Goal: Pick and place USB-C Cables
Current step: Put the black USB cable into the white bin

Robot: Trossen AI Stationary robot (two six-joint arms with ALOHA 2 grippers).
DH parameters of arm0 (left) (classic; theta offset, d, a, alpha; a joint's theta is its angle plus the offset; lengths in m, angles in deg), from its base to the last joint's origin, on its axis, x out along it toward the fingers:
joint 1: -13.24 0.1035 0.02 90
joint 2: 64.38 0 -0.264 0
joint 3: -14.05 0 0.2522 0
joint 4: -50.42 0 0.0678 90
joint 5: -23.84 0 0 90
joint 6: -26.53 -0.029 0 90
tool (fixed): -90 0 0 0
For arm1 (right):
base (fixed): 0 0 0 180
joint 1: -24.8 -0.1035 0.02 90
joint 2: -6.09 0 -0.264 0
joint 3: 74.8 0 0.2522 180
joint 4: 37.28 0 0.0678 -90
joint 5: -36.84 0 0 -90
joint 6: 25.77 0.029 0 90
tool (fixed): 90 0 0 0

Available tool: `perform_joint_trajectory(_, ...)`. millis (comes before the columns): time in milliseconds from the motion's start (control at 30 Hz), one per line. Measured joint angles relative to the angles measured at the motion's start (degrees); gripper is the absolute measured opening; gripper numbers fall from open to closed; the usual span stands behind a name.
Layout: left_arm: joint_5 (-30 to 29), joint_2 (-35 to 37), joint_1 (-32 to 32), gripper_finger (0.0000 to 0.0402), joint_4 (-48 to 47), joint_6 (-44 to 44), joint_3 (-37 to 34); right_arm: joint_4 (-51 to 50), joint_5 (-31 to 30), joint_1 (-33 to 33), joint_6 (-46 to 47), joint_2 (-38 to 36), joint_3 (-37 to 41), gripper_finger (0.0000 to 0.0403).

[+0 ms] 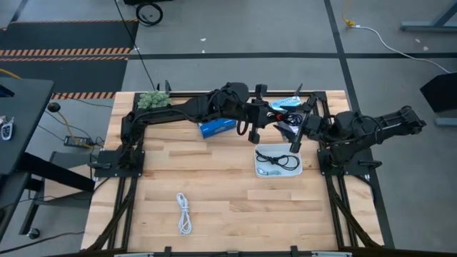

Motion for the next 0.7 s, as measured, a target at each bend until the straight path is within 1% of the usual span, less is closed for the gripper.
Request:
perform_joint_trajectory(133,-0.02,0.00,0.04,0.0073,-0.02,0.28,0.00,1.71,1.96,-0.42,-0.08,0.01,0.00,0.0306)
perform_joint_trajectory(267,0.00,0.00,-0.02,0.0073,-0.15,2.02,0.00,2.39,2.04,-1.49,-0.96,-0.74,0.00,0.0305)
perform_joint_trajectory(367,-0.03,0.00,0.00,0.0073,-0.76,1.96,0.00,2.35,2.05,-2.20,-1.32,-1.59,0.00,0.0294)
perform_joint_trajectory(500,-0.04,0.00,0.00,0.0073,-0.50,1.86,0.00,1.50,2.04,-2.35,-1.15,-1.82,-0.02,0.0259)
perform_joint_trajectory(700,-0.02,0.00,0.00,0.0073,-0.21,1.79,0.00,1.71,2.03,-1.28,-1.21,-1.18,-0.02,0.0177)
